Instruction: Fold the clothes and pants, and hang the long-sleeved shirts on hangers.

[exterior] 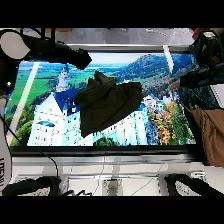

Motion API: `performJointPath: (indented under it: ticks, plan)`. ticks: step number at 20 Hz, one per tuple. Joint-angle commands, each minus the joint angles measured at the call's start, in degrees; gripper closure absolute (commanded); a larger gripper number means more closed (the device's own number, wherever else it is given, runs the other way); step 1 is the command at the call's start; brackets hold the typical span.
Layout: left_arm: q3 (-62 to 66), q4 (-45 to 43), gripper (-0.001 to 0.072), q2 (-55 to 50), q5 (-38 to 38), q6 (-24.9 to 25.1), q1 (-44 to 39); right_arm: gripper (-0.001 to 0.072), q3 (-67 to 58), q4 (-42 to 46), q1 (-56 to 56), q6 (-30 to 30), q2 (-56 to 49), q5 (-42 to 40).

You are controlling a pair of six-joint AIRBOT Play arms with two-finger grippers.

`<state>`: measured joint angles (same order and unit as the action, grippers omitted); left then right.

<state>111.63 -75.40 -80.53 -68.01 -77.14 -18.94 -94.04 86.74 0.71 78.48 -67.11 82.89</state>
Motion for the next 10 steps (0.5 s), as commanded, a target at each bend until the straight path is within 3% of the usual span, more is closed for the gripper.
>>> performJointPath:
  ticks: [1,6,10]
  plan:
    - [-0.02,-0.07,0.0009,0.0,0.02,0.02,0.0,0.0671,-0.07,0.0,0.04,0.02,0.0,0.0]
    - [-0.02,-0.59,0.0009,-0.57,3.32,0.02,0.02,0.0671,-0.07,0.0,0.04,0.02,0.0,0.0]
    - [-0.09,-10.93,0.0028,-1.79,3.21,-0.02,0.07,0.067,-0.07,0.0,0.04,0.02,0.0,0.0]
